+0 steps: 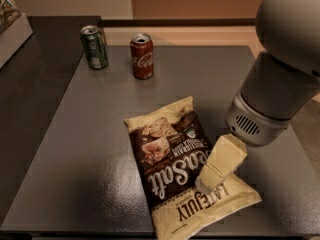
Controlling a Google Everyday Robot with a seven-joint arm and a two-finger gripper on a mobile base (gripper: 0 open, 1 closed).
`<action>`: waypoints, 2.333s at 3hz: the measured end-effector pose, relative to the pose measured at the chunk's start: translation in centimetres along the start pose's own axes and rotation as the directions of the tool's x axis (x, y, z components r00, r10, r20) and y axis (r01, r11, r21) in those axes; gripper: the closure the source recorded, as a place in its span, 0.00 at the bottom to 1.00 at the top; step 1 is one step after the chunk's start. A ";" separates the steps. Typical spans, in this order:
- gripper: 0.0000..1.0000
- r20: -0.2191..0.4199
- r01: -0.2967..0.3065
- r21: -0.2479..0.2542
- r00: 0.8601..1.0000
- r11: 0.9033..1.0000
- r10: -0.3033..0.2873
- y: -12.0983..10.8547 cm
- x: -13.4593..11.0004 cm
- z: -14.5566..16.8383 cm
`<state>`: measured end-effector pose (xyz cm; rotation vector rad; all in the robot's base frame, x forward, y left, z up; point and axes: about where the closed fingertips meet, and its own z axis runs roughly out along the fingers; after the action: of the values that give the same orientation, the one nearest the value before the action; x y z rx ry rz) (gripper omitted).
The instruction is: Pick brown chip bag
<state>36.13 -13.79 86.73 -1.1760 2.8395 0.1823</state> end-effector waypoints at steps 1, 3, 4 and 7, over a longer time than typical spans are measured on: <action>0.00 -0.016 0.017 0.003 1.000 1.000 -0.017 1.0 0.0 1.3; 0.18 -0.030 0.060 -0.046 0.998 0.997 -0.061 2.0 -0.5 2.1; 0.41 -0.030 0.082 -0.056 0.996 0.995 -0.084 2.3 -0.7 2.0; 1.00 0.023 0.118 -0.032 0.993 0.992 -0.118 2.1 -2.0 -0.6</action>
Offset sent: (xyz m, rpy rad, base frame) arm -0.0147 0.0197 -0.0288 -0.0030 0.0618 0.0544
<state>36.02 -11.02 87.75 -1.3355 2.7489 0.2348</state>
